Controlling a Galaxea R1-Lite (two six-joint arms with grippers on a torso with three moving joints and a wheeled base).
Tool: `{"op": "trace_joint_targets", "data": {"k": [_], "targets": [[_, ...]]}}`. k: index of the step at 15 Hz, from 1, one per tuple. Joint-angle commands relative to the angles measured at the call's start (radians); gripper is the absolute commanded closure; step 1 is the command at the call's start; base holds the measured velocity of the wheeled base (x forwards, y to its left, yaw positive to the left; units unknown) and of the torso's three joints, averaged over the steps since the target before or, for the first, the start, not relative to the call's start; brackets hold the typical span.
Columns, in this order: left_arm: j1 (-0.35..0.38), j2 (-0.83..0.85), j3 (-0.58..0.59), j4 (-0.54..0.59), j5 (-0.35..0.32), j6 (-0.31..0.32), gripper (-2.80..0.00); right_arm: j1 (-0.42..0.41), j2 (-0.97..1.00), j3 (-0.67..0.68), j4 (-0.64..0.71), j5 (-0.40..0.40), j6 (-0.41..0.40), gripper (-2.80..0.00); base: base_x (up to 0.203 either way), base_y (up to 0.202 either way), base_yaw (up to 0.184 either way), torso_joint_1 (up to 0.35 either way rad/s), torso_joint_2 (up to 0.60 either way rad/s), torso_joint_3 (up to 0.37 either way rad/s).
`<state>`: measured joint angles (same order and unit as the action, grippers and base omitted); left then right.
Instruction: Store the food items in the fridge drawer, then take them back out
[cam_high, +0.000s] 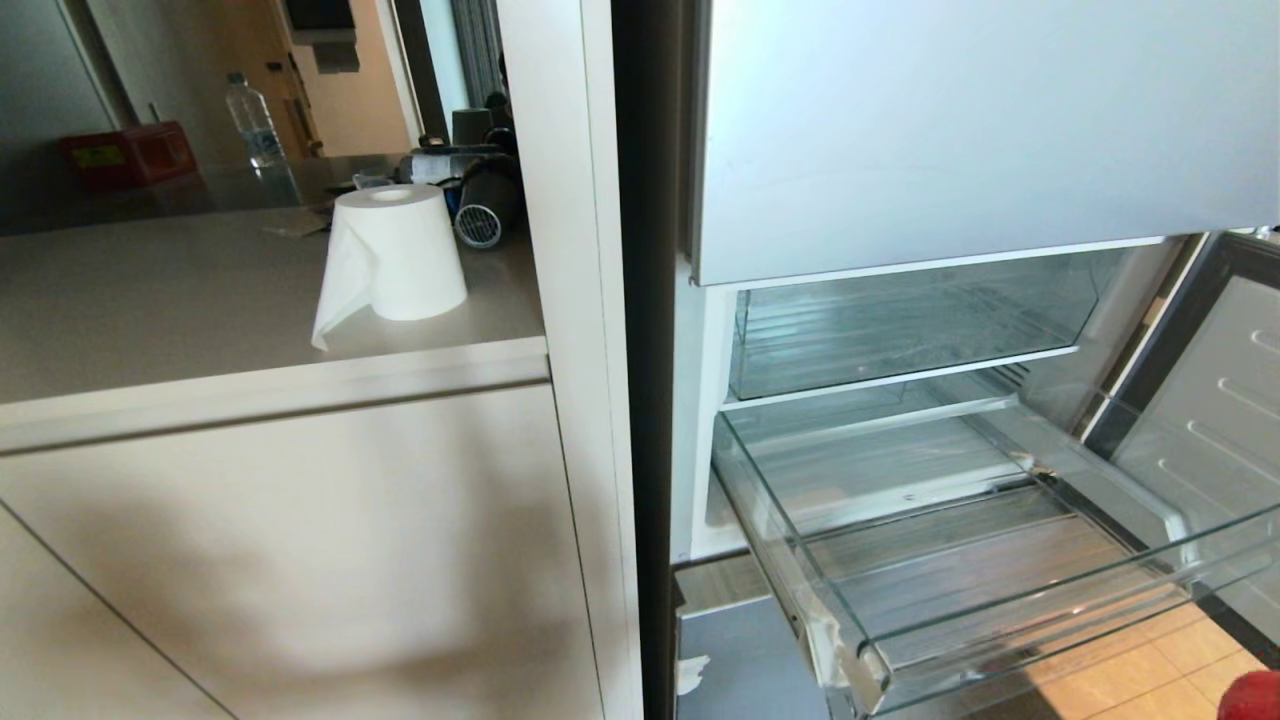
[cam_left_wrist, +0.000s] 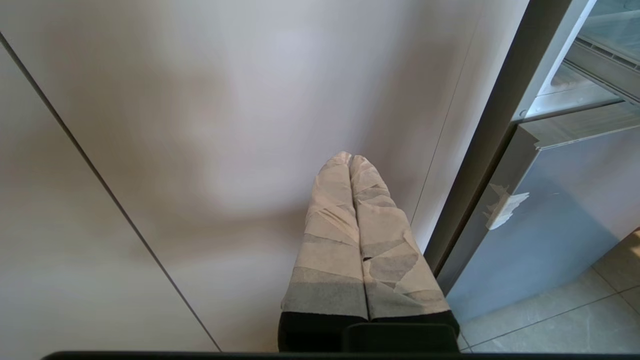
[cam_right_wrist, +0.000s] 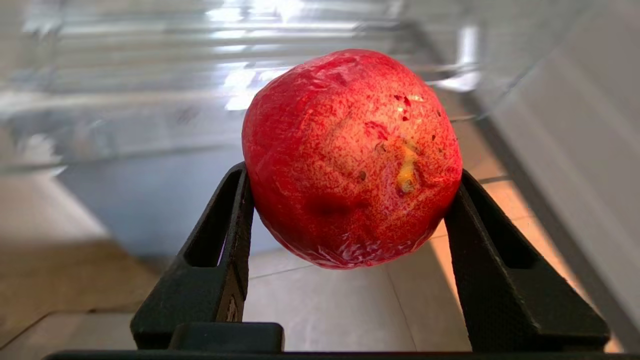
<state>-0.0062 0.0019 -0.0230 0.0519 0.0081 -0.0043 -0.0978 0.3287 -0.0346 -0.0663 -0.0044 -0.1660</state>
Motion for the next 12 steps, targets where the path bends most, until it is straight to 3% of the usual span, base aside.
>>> {"op": "trace_joint_targets", "data": {"k": [1,3,7,9,12], "targets": [[0.0,0.0,0.0,0.0,0.0,0.0,0.0,0.008,-0.049,0.035,0.01,0.035,0.021,0.0,0.0,0.0,0.0,0.0,0.0,0.0],[0.0,0.0,0.0,0.0,0.0,0.0,0.0,0.052,-0.072,0.035,0.011,0.042,0.019,0.0,0.0,0.0,0.0,0.0,0.0,0.0],[0.0,0.0,0.0,0.0,0.0,0.0,0.0,0.098,-0.318,0.035,0.05,0.041,0.025,0.0,0.0,0.0,0.0,0.0,0.0,0.0],[0.0,0.0,0.0,0.0,0.001,0.0,0.0,0.105,-0.33,0.035,0.069,0.027,0.079,0.0,0.0,0.0,0.0,0.0,0.0,0.0],[0.0,0.0,0.0,0.0,0.0,0.0,0.0,0.105,-0.329,0.035,0.071,0.021,0.092,0.0,0.0,0.0,0.0,0.0,0.0,0.0]]}}
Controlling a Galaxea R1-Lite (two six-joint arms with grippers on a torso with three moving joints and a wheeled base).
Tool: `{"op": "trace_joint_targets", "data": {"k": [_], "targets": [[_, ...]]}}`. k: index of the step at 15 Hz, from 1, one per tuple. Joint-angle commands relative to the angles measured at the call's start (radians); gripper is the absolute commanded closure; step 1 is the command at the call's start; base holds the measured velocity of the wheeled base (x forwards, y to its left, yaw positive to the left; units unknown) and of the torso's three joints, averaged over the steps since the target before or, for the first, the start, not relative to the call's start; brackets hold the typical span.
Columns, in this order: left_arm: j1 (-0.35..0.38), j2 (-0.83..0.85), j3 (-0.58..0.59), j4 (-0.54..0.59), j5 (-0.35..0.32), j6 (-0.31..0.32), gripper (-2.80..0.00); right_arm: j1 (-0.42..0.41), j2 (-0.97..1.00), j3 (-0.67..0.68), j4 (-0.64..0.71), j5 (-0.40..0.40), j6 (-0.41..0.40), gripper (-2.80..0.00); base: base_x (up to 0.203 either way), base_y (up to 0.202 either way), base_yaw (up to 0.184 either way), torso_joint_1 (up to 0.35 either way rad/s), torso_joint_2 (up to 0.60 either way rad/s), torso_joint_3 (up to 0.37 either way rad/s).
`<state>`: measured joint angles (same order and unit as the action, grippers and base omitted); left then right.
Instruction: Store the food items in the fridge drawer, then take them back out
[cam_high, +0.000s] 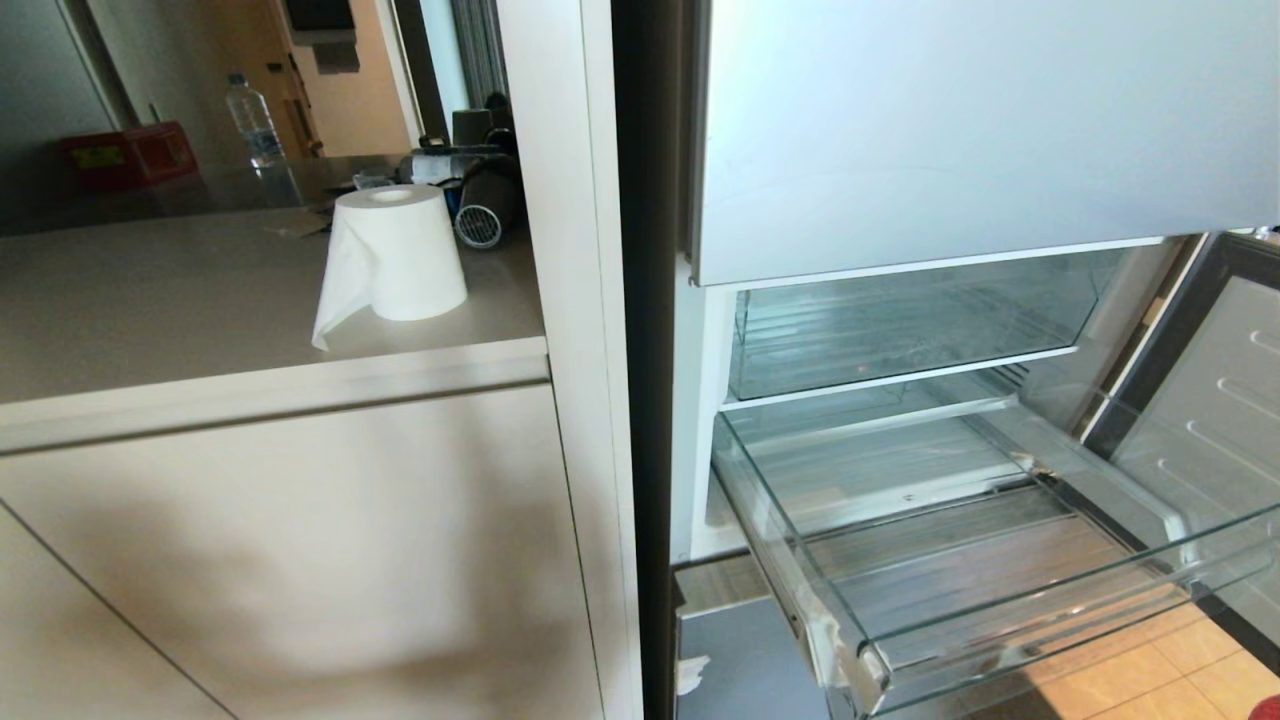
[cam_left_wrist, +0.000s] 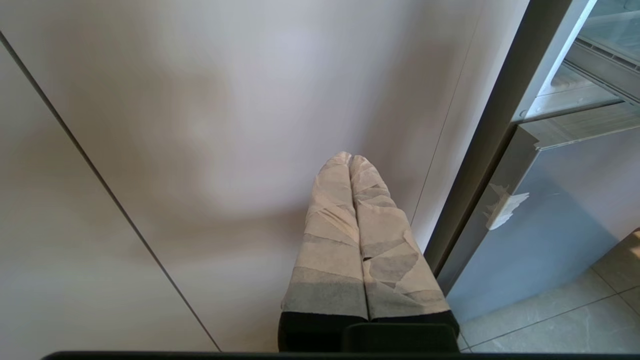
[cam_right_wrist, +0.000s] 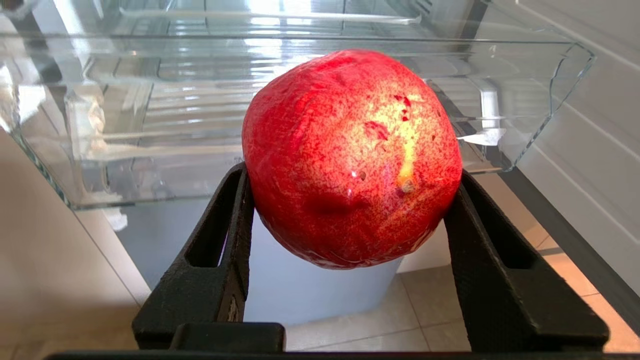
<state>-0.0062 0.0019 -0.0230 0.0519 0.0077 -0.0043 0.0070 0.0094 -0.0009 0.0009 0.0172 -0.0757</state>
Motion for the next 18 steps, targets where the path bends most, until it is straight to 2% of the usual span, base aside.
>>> {"op": "trace_joint_targets", "data": {"k": [1,6,18], "targets": [[0.0,0.0,0.0,0.0,0.0,0.0,0.0,0.001,-0.009,0.001,0.002,-0.002,0.017,0.0,0.0,0.0,0.0,0.0,0.0,0.0],[0.0,0.0,0.0,0.0,0.0,0.0,0.0,0.001,-0.009,0.001,0.001,-0.005,0.024,0.0,0.0,0.003,-0.037,0.001,0.0,0.001],[0.0,0.0,0.0,0.0,0.002,0.0,0.0,0.001,-0.009,0.001,0.001,-0.006,0.033,0.0,0.0,0.007,-0.176,0.003,0.0,0.003]]}}
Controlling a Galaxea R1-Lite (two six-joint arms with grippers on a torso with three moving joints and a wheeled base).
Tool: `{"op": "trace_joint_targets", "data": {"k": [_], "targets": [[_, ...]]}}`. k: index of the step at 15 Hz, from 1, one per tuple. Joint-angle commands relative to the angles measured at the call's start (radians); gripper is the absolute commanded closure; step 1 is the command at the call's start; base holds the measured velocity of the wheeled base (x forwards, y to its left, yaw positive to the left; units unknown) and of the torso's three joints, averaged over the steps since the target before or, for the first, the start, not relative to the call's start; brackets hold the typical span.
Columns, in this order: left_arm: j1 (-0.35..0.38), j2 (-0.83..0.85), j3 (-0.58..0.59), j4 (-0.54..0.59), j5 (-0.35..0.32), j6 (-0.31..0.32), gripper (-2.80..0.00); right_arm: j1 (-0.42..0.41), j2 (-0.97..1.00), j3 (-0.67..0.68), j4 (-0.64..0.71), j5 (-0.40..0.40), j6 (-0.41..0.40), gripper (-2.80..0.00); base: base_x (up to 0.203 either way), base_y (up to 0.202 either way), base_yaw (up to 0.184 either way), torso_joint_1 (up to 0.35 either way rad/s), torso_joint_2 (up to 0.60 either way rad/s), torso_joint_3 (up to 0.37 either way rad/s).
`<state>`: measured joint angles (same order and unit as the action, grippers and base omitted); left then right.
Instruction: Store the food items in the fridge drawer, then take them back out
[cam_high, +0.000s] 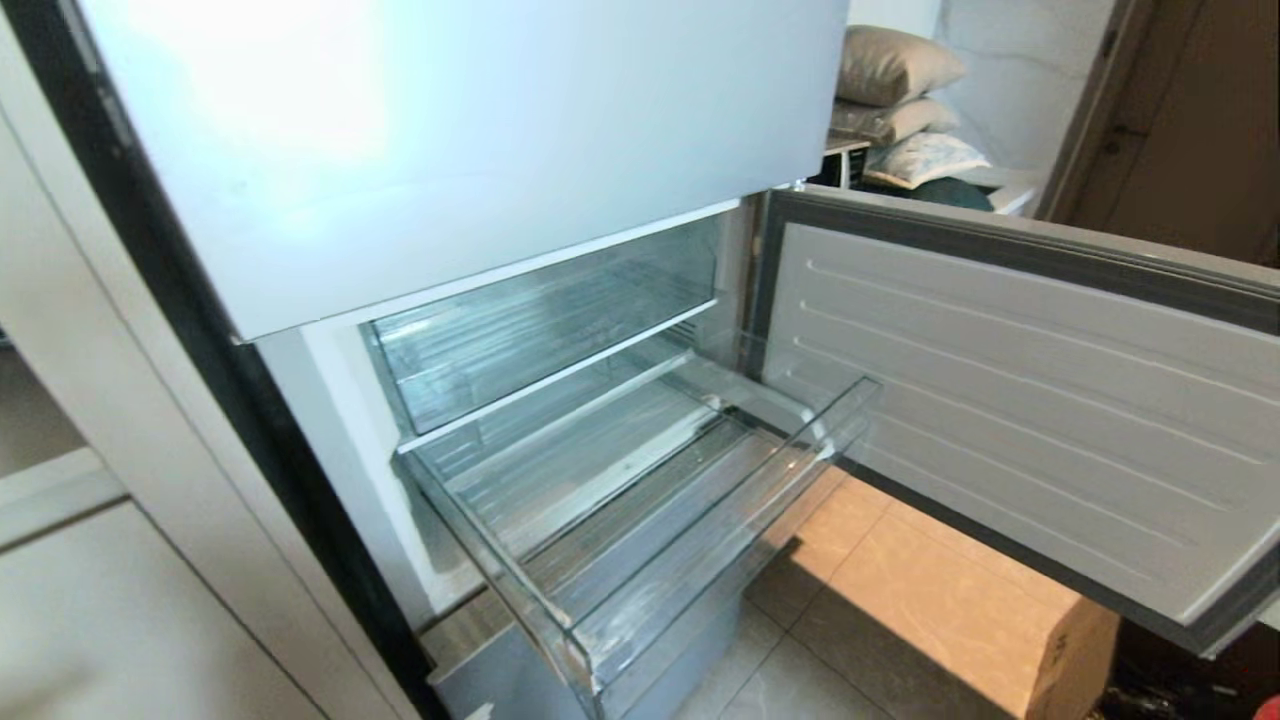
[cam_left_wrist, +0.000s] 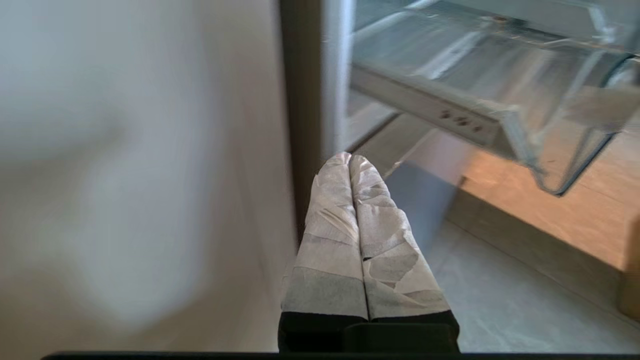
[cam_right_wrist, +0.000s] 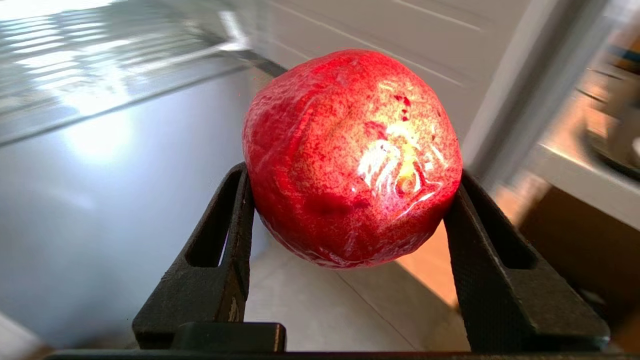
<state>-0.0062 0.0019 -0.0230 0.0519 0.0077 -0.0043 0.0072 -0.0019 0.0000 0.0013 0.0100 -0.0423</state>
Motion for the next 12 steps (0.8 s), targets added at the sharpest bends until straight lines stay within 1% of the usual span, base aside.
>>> {"op": "trace_joint_targets", "data": {"k": [1,3,5,7,9,10,11,12], "targets": [[0.0,0.0,0.0,0.0,0.001,0.0,0.0,0.0,0.002,0.0,0.0,0.001,-0.002,0.0,0.001,0.009,-0.173,0.0,0.0,0.002],[0.0,0.0,0.0,0.0,0.0,0.0,0.0,-0.003,0.005,0.0,0.0,0.001,0.001,0.0,-0.001,0.01,-0.17,0.001,0.0,0.002],[0.0,0.0,0.0,0.0,0.0,0.0,0.0,-0.005,0.007,0.0,-0.001,-0.001,-0.005,0.0,-0.001,0.007,-0.117,0.0,0.0,0.002],[0.0,0.0,0.0,0.0,0.0,0.0,0.0,-0.006,0.007,-0.002,-0.001,-0.002,-0.016,0.0,0.0,0.0,0.0,0.0,0.0,0.0],[0.0,0.0,0.0,0.0,0.0,0.0,0.0,-0.006,0.007,-0.059,-0.002,-0.023,-0.033,0.0,0.0,0.0,0.0,0.0,0.0,0.0],[0.0,0.0,0.0,0.0,0.0,0.0,0.0,-0.006,0.007,-0.101,-0.009,-0.044,-0.037,0.0,0.0,0.0,0.0,0.0,0.0,0.0],[0.0,0.0,0.0,0.0,0.0,0.0,0.0,-0.006,0.01,-0.138,-0.034,-0.092,-0.039,0.0,0.0,0.0,0.0,0.0,0.0,0.0],[0.0,0.0,0.0,0.0,0.0,0.0,0.0,-0.006,0.024,-0.163,-0.07,-0.156,-0.04,0.0,0.0,0.0,0.0,0.0,0.0,0.0]]}}
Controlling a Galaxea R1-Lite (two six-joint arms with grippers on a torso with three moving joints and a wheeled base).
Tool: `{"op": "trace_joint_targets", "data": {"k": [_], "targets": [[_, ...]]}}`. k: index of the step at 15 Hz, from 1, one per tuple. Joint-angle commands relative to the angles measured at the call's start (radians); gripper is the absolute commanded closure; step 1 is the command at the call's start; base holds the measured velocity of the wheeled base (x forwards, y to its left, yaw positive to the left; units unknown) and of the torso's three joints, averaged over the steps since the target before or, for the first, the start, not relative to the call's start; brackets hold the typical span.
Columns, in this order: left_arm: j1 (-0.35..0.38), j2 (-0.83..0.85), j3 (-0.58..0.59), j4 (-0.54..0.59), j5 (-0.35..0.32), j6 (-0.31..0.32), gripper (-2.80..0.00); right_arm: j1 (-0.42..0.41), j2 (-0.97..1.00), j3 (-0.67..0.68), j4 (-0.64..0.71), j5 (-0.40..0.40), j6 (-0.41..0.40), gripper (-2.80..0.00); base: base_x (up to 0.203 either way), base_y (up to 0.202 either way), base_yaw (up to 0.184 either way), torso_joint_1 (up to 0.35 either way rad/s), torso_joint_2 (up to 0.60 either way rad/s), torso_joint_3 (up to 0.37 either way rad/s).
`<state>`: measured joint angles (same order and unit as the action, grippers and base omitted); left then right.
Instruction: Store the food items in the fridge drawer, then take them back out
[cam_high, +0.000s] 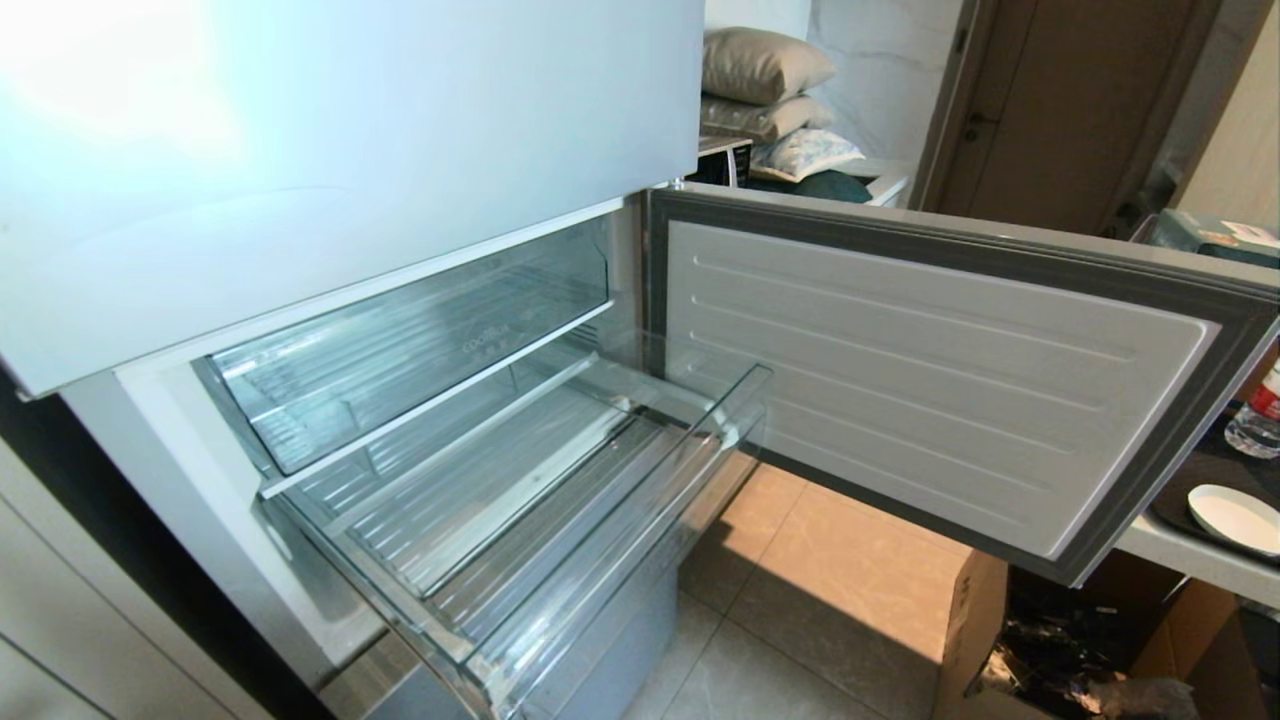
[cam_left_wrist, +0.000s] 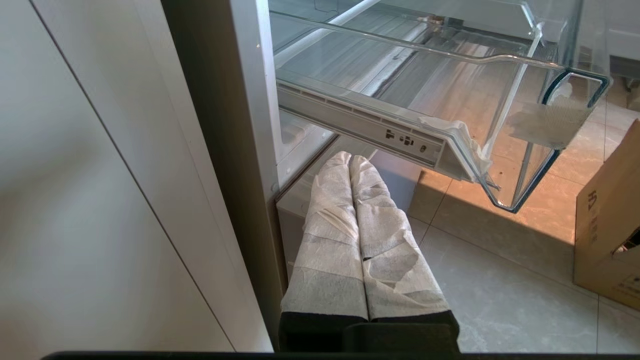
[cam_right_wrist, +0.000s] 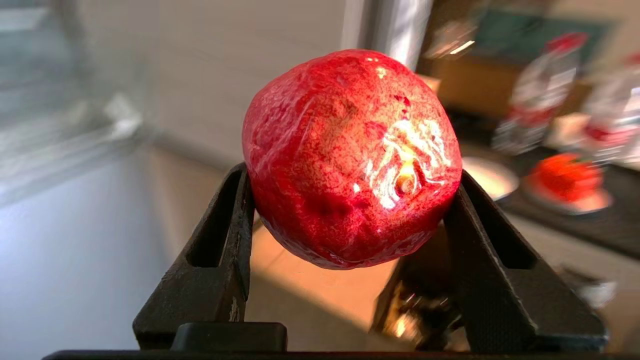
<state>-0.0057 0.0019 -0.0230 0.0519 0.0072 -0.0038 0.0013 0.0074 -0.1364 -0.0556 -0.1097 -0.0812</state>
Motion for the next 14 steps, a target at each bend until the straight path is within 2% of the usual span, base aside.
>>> {"op": "trace_joint_targets", "data": {"k": [1,5,8,12,14], "targets": [[0.0,0.0,0.0,0.0,0.001,-0.001,0.0,0.0,0.04,-0.057,-0.035,-0.113,-0.002,0.0,0.0,0.0,0.0,0.0,0.0,0.0],[0.0,0.0,0.0,0.0,0.0,-0.001,0.0,-0.001,0.078,-0.136,-0.007,-0.359,-0.013,0.0,0.0,0.0,0.0,0.0,0.0,0.0],[0.0,0.0,0.0,0.0,0.0,-0.001,0.0,-0.003,0.113,-0.193,-0.003,-0.487,-0.007,0.0,0.0,0.0,0.0,0.0,0.0,0.0],[0.0,0.0,0.0,0.0,0.0,-0.001,0.0,-0.012,0.183,-0.26,0.007,-0.529,-0.015,0.0,0.0,0.0,0.0,0.0,0.0,0.0],[0.0,0.0,0.0,0.0,0.0,-0.001,0.0,-0.059,0.283,-0.266,0.008,-0.531,-0.011,0.0,0.0,0.0,0.0,0.0,0.0,0.0]]}}
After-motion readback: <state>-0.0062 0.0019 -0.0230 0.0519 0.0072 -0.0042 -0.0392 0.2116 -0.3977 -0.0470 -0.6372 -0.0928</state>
